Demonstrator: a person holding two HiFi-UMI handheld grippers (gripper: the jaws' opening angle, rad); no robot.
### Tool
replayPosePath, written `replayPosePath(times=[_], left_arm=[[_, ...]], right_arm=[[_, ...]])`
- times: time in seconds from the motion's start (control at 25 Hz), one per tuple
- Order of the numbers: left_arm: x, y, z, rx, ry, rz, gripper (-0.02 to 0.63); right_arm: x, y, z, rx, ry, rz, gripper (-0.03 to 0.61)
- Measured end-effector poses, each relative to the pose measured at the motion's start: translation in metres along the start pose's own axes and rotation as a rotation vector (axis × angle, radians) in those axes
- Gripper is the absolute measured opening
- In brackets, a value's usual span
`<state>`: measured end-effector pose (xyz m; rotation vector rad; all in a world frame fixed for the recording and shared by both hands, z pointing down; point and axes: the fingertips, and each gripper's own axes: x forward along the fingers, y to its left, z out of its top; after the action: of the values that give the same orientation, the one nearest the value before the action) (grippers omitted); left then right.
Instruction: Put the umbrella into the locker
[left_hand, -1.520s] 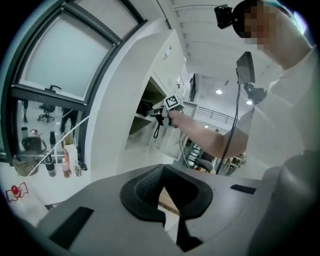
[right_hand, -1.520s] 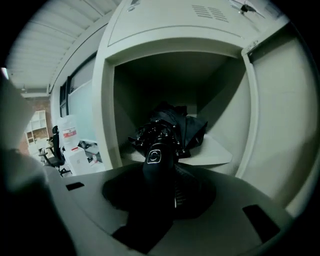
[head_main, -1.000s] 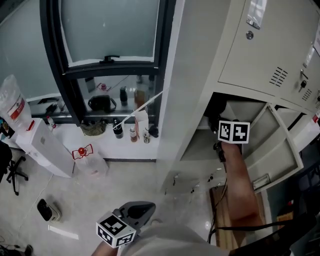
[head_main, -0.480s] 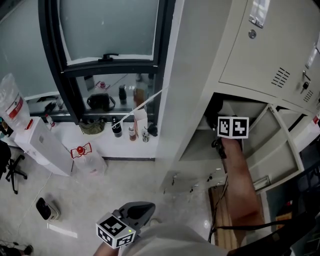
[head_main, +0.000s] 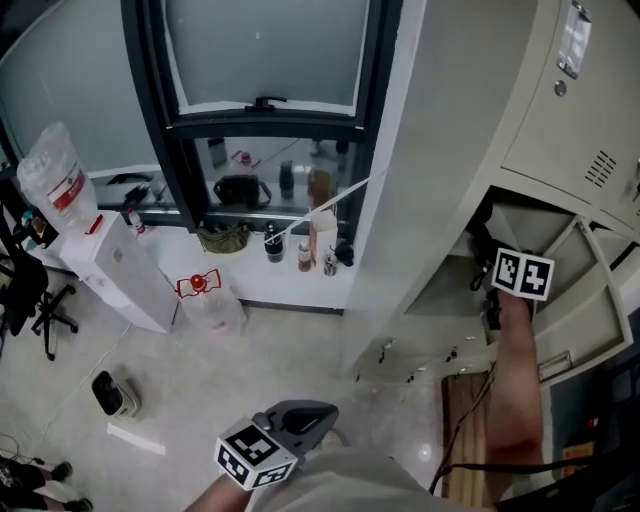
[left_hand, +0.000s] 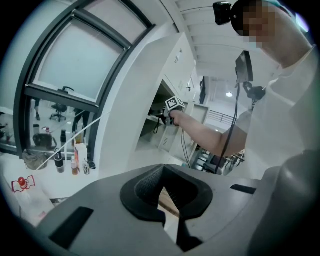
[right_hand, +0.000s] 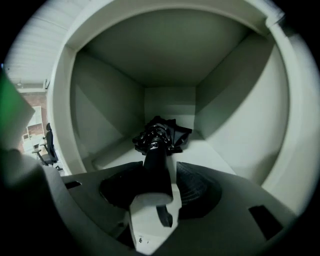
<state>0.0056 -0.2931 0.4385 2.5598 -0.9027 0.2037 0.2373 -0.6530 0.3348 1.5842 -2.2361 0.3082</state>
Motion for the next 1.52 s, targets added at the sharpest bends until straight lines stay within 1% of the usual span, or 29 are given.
replayPosePath(times=[0.08,0.2,0.4,0.56,0.68,0.8,1.04,1.24,1.52], left_arm=[[-0.008,-0.001,-0.002,0.004,0.007,-0.013,0.011],[-0.028,-0.003,-0.01,0.004,0.018,-0.02,0.011],[-0.061,-0.007,-0.021,0.022,0.038,-0.044,0.011],[-0.077,-0.015,-0.03,0.03,0.05,-0.09,0.011],[-0.085,-0.026,-0.036,0.046,0.065,-0.13,0.011],[-0.09,-0.037,-0.044,0.061,0.083,-0.177,0.011],[-0.102,-0.055,-0.058,0.082,0.099,-0.244,0.011],[-0.113,-0.062,-0.07,0.097,0.114,-0.271,0.011],[-0.125,-0.068,-0.081,0.095,0.124,-0.291,0.011]], right_arm=[[-0.014,0.0,-0.004,0.006,-0.013,-0.019,0.189],[-0.033,0.011,-0.014,0.017,-0.029,-0.033,0.189],[-0.068,0.023,-0.026,0.007,-0.056,-0.121,0.19],[-0.102,0.043,-0.044,0.006,-0.053,-0.134,0.19],[-0.129,0.067,-0.058,0.0,-0.062,-0.122,0.19],[-0.152,0.092,-0.08,0.007,-0.051,-0.1,0.186],[-0.19,0.138,-0.129,0.013,-0.019,-0.067,0.091],[-0.212,0.176,-0.173,0.035,0.021,-0.036,0.037],[-0.233,0.237,-0.225,0.06,0.062,0.053,0.025]])
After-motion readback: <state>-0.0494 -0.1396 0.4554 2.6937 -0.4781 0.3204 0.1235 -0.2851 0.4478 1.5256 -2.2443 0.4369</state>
